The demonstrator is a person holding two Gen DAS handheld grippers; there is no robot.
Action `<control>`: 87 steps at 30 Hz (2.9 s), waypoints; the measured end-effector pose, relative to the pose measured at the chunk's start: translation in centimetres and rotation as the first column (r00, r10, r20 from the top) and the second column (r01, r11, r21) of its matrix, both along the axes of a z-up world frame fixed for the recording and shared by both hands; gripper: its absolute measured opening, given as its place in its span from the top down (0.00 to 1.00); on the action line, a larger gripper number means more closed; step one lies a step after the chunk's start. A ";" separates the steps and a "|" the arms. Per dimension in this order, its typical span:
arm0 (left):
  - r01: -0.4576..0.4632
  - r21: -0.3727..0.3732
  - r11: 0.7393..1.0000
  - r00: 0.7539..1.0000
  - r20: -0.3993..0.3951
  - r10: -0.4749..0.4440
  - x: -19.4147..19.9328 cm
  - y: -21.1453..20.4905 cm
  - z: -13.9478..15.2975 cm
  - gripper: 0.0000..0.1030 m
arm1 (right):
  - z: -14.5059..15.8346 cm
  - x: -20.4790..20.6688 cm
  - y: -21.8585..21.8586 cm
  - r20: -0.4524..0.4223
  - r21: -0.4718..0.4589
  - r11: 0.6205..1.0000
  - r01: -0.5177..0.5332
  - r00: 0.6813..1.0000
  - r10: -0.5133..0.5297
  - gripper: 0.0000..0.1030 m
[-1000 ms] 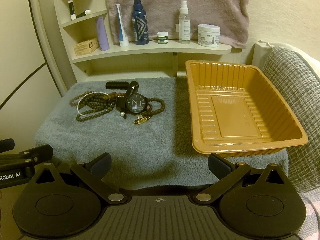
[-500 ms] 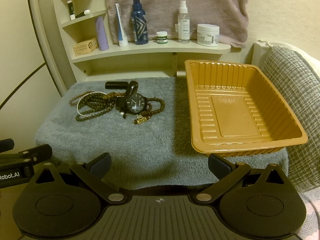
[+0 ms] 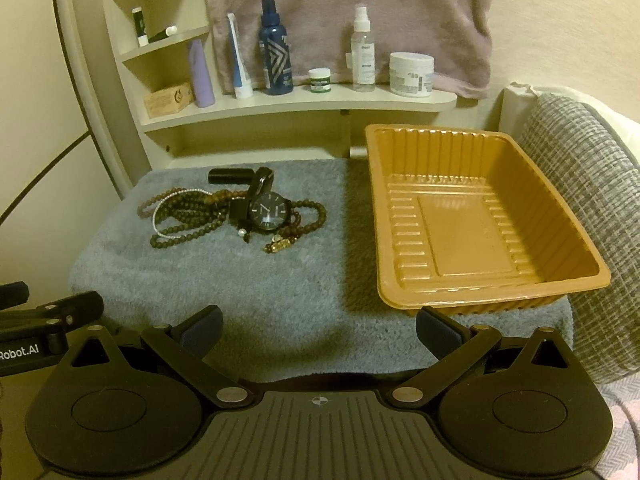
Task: Organize jewelry
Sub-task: 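Grasp the orange tray rim with the right tool and lift it toward the jewelry, then grasp the small brown bead bracelet with the left tool while the right tool holds the tray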
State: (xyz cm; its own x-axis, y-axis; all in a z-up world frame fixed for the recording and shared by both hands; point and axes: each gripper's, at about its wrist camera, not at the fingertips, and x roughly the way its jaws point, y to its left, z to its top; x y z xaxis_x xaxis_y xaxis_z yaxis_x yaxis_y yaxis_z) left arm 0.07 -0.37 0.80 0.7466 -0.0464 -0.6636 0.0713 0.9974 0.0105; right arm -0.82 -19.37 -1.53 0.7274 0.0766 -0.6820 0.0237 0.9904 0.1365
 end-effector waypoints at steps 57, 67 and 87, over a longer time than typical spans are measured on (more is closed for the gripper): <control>0.168 -0.187 0.968 0.979 -0.080 -0.185 11.1 -6.0 -4.9 0.03 | -2.8 7.0 -22.2 -0.121 -0.008 0.984 0.175 0.977 -0.175 0.93; 0.388 -0.080 0.918 0.921 0.001 -0.389 11.6 -9.0 -5.7 0.44 | -1.0 7.6 -18.8 -0.069 -0.136 0.977 0.163 0.983 -0.173 0.95; 0.505 0.130 0.853 0.863 -0.056 -0.502 12.1 -12.3 -8.4 0.94 | -1.4 7.7 -19.3 -0.088 -0.121 0.978 0.168 0.980 -0.179 0.95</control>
